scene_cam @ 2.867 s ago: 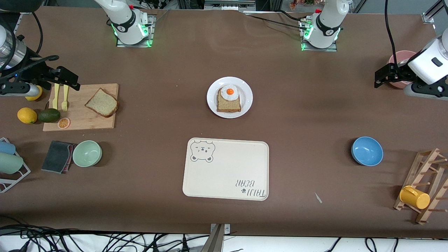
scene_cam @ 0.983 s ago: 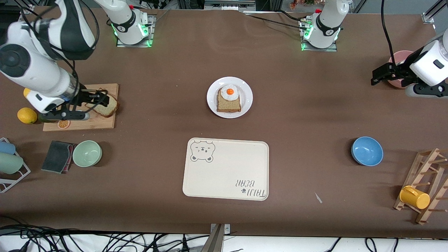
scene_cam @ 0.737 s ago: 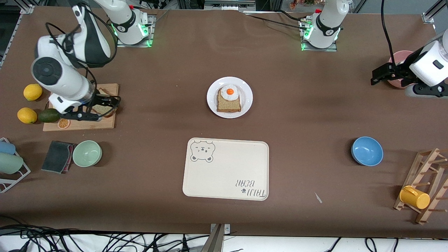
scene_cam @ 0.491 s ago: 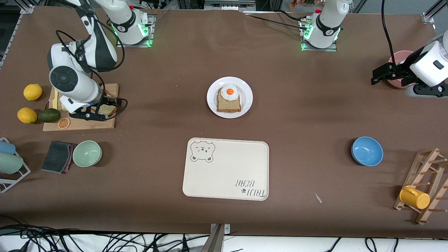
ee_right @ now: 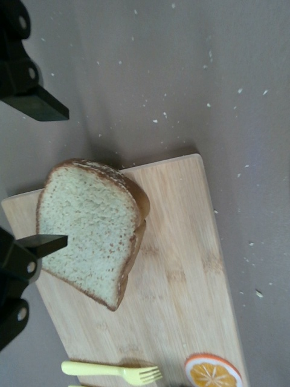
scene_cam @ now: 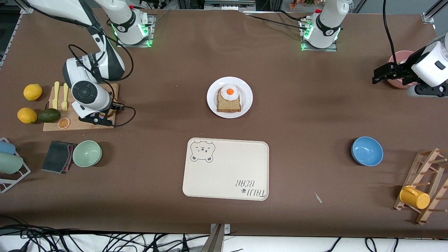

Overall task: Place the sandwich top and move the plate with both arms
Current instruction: 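Reach the right gripper down to the bread slice on the cutting board, then grasp the bread slice edge with the right gripper and lift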

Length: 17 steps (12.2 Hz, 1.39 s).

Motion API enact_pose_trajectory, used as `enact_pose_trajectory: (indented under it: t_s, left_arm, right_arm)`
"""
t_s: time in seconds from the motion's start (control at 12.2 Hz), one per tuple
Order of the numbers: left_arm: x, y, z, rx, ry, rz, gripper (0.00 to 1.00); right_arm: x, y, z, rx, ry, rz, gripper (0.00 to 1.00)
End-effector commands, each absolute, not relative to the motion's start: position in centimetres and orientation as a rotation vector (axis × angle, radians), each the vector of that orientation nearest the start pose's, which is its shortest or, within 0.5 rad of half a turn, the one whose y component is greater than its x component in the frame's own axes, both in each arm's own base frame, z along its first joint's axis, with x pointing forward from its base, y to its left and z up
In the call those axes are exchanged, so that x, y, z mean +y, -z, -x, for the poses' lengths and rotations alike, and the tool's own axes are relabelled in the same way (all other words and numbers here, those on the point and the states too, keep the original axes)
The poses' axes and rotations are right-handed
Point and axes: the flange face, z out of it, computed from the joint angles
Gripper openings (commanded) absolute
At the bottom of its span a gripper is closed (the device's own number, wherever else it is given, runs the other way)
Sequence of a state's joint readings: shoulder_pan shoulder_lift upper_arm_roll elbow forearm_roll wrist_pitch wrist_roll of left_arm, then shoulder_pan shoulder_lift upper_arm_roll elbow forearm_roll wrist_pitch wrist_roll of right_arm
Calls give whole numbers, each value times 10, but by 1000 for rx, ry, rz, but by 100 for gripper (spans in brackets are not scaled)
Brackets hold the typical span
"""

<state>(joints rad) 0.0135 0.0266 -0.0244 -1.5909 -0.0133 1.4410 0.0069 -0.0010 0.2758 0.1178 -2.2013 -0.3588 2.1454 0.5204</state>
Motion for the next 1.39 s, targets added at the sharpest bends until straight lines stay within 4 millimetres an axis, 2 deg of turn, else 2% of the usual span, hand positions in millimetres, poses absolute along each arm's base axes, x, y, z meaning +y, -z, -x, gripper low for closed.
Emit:
enact_pose_trajectory:
  t_s: [0.0,0.25,0.41,0.66,0.74,0.82,1.23,1.31]
  left_arm:
    - [-7,-593,-547,18,-292,3164,100]
    - [-7,-592,-548,18,-295,3165,100]
    - [-7,-591,-548,18,-297,3164,100]
    - [-7,-591,-548,18,-297,3165,100]
    - [-7,-591,-548,18,-300,3165,100]
    - [-7,-591,-548,15,-300,3165,100]
    - [-7,-592,-547,18,-300,3165,100]
    - [-7,-592,-547,16,-300,3165,100]
  right_arm:
    - [46,-225,-516,308,-379,3441,80]
    - [47,-213,-516,298,-392,3434,78]
    - [38,-201,-516,316,-404,3430,75]
    - [26,-196,-516,326,-411,3443,65]
    - [25,-189,-514,321,-426,3441,64]
    - [26,-186,-513,310,-434,3444,58]
    - [27,-185,-513,308,-436,3445,6]
    - [26,-191,-514,313,-430,3447,0]
